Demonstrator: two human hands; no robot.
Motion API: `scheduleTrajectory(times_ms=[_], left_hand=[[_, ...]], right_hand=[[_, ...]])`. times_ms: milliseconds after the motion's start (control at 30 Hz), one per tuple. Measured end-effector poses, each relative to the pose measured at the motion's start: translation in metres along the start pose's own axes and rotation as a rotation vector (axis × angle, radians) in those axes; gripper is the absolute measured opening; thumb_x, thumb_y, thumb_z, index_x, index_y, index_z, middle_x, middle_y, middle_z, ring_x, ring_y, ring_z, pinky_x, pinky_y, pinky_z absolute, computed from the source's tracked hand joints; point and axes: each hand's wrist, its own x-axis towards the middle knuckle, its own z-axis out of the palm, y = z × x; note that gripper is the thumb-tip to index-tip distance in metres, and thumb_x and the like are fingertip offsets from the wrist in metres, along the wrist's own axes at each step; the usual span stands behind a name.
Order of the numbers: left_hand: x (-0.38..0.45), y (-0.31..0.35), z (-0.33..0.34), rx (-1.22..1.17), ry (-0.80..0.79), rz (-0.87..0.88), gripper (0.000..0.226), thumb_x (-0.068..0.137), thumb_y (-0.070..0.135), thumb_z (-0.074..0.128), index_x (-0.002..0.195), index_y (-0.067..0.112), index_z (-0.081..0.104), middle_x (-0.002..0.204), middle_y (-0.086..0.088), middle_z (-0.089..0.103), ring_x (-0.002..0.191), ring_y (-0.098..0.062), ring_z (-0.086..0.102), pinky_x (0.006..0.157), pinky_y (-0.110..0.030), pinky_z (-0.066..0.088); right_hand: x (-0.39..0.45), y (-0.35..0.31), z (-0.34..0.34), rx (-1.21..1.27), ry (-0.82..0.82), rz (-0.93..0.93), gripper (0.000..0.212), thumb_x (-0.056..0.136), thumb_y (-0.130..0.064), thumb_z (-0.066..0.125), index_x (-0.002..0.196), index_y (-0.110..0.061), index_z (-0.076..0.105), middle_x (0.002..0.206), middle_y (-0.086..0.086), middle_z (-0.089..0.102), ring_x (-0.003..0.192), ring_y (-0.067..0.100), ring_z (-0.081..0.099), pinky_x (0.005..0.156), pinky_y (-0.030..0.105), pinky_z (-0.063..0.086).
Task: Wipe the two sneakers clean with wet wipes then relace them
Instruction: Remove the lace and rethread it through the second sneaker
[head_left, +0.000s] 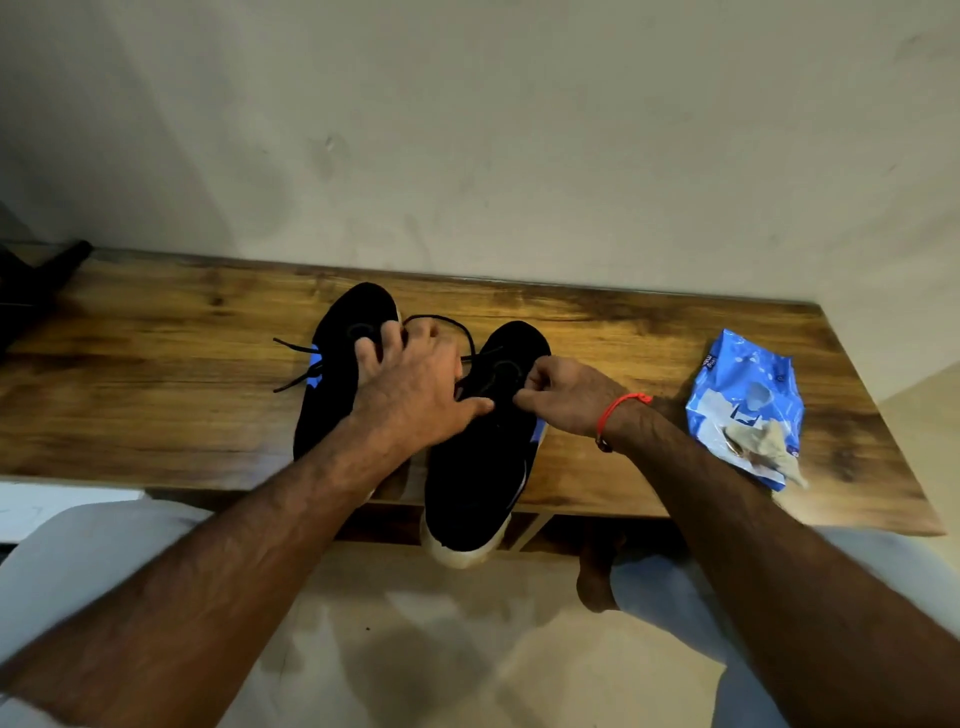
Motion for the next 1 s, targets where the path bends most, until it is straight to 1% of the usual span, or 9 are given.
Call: scheduleTrajectory(times_ms=[133,233,433,533,633,767,833,900,1000], left_hand=[[0.0,-0.007,0.004,0.058,-0.034,-0.039,0.038,0.098,0.056,0.047,0.116,0.029,0.067,0.135,0.001,0.048,0.119,-0.027,0.035,0.099,-0.049,0.031],[0.0,0.0,0.006,-0.065,-0.088,-0.032,0.036,0.102,0.05,0.046,0.117,0.03,0.072,0.14,0.004,0.046,0.122,-0.027,0.032,0.102,-0.047,0.029],[-0.009,0.004,0.018,-0.094,-0.054,0.015,0.035,0.102,0.05,0.048,0.113,0.032,0.075,0.159,0.01,0.025,0.135,-0.026,0.021,0.105,-0.048,0.024],[-0.011,0.003,0.022,-0.068,-0.027,0.013,0.038,0.101,0.052,0.046,0.112,0.03,0.075,0.16,0.008,0.023,0.139,-0.028,0.018,0.105,-0.051,0.024],[-0.01,0.001,0.023,-0.06,-0.031,0.007,0.038,0.101,0.054,0.046,0.112,0.031,0.075,0.162,0.008,0.021,0.143,-0.028,0.014,0.105,-0.052,0.023],[-0.011,0.003,0.022,-0.059,-0.032,0.027,0.038,0.102,0.054,0.044,0.112,0.034,0.074,0.164,0.007,0.016,0.145,-0.029,0.009,0.105,-0.052,0.022],[-0.011,0.004,0.022,-0.053,-0.03,0.037,0.038,0.102,0.054,0.043,0.11,0.034,0.074,0.165,0.005,0.015,0.146,-0.031,0.008,0.105,-0.054,0.022],[-0.012,0.005,0.023,-0.044,-0.025,0.04,0.037,0.103,0.052,0.044,0.109,0.033,0.075,0.165,0.005,0.015,0.147,-0.032,0.008,0.106,-0.055,0.023],[-0.01,0.004,0.025,-0.026,-0.025,0.032,0.032,0.102,0.049,0.048,0.107,0.032,0.075,0.164,0.006,0.018,0.146,-0.031,0.009,0.105,-0.055,0.024]], right_hand=[[0.002,0.003,0.002,-0.09,0.023,-0.046,0.025,0.091,-0.023,0.059,0.114,-0.031,0.052,0.108,0.002,0.045,0.105,0.025,0.045,0.085,0.038,0.046],[0.002,-0.002,0.01,-0.256,-0.025,-0.03,0.044,0.091,-0.016,0.052,0.129,-0.038,0.049,0.126,0.006,0.034,0.12,0.033,0.03,0.101,0.05,0.036],[0.001,-0.015,0.032,-0.489,0.14,-0.131,0.027,0.095,-0.047,0.057,0.117,-0.032,0.062,0.133,0.002,0.039,0.128,0.03,0.03,0.103,0.053,0.032],[0.008,-0.015,0.024,-0.243,0.249,-0.094,0.017,0.094,-0.037,0.063,0.089,-0.021,0.067,0.113,0.001,0.058,0.115,0.025,0.05,0.089,0.034,0.041],[0.014,-0.001,-0.007,-0.054,0.374,0.055,0.018,0.095,-0.022,0.063,0.087,-0.007,0.067,0.096,0.011,0.068,0.092,0.025,0.06,0.07,0.025,0.037],[0.015,0.009,-0.01,-0.131,0.37,-0.033,0.005,0.093,-0.02,0.063,0.095,-0.016,0.063,0.118,0.012,0.06,0.115,0.03,0.053,0.09,0.029,0.041],[0.014,0.003,0.008,-0.227,0.29,-0.136,0.022,0.09,-0.039,0.065,0.106,-0.025,0.059,0.133,0.007,0.049,0.129,0.03,0.04,0.107,0.041,0.036],[0.013,-0.003,0.024,-0.396,0.223,-0.126,0.035,0.09,-0.052,0.06,0.111,-0.025,0.06,0.145,0.004,0.038,0.139,0.03,0.025,0.111,0.055,0.031],[0.018,-0.01,0.035,-0.498,0.16,-0.152,0.023,0.096,-0.044,0.057,0.106,-0.024,0.065,0.15,0.001,0.035,0.143,0.03,0.019,0.112,0.059,0.026]])
